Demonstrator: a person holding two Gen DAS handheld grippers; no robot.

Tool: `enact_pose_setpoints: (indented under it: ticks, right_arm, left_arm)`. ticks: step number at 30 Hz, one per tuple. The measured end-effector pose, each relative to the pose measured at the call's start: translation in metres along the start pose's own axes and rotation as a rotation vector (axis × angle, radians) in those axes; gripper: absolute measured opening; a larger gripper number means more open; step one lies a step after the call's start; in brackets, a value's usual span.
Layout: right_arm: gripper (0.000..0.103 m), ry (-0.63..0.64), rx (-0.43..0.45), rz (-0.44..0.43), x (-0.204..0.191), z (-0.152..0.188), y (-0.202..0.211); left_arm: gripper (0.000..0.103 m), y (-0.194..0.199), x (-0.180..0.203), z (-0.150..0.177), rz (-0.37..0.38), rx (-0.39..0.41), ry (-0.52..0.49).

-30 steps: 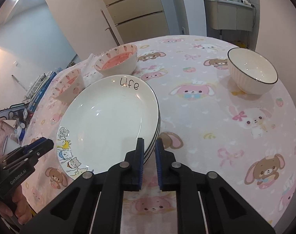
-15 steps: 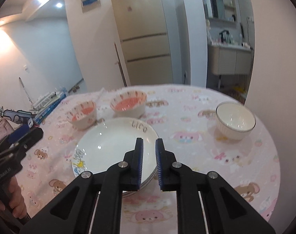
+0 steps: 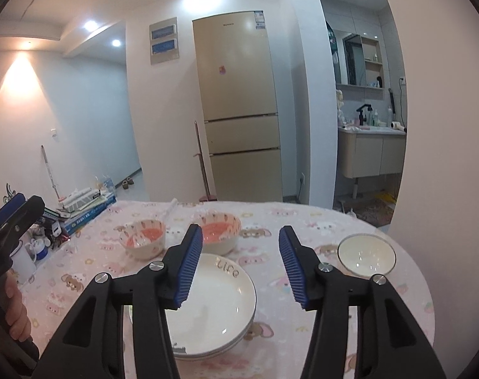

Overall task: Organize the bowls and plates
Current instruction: 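Raise both tools away from the plate stack, then close the left tool on a pink strawberry bowl's rim while the right tool grips its opposite rim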

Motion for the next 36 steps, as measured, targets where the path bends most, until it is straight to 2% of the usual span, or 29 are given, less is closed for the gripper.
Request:
enact_pose_setpoints:
  ticks: [5, 9, 14, 15, 17, 20, 25, 27, 30, 36]
  right_arm:
    - [0.054, 0.013, 0.075, -0.028, -0.017, -0.029, -0.001]
    - [0.054, 0.005, 0.106, -0.061, -0.033, -0.060, -0.005]
    - [0.055, -0.050, 0.125, -0.103, -0.041, -0.093, -0.014]
    - [0.055, -0.057, 0.137, -0.113, -0.043, -0.098, -0.015]
    - [0.056, -0.069, 0.155, -0.122, -0.046, -0.104, -0.019]
    - [0.056, -0.074, 0.139, -0.123, -0.054, -0.108, -0.035]
    - [0.056, -0.097, 0.121, -0.134, -0.056, -0.116, -0.060]
    - [0.056, -0.132, 0.109, -0.121, -0.049, -0.115, -0.072]
    - [0.056, -0.137, 0.044, -0.102, -0.045, -0.111, -0.091]
    - [0.056, -0.146, -0.095, -0.020, -0.029, -0.098, -0.140]
  left_arm:
    - [0.103, -0.008, -0.003, -0.027, 0.011, 0.027, -0.013]
    - [0.103, -0.024, -0.010, -0.058, 0.084, 0.023, 0.056]
    - [0.103, -0.029, -0.010, -0.091, 0.010, 0.127, 0.011]
    - [0.103, -0.033, -0.012, -0.092, -0.001, 0.135, 0.028]
    - [0.103, -0.042, -0.017, -0.093, 0.024, 0.138, 0.072]
    - [0.103, -0.064, -0.019, -0.097, 0.051, 0.119, 0.084]
    - [0.103, -0.087, -0.014, -0.093, 0.007, 0.082, 0.010]
    - [0.103, -0.098, -0.016, -0.085, 0.010, 0.049, 0.023]
    - [0.103, -0.118, -0.018, -0.078, 0.043, -0.009, 0.042]
    - [0.103, -0.163, -0.024, -0.058, 0.061, -0.117, 0.070]
Point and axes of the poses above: each gripper's, at about its wrist camera, not at the fingertips, and y roughly against the way its jaws point, x to its right, z to its underside, the point moved 2 cm from there along -y, roughly the way its jaws point, and after that the axes turned 14 degrees about -y, right-handed, at the moved point
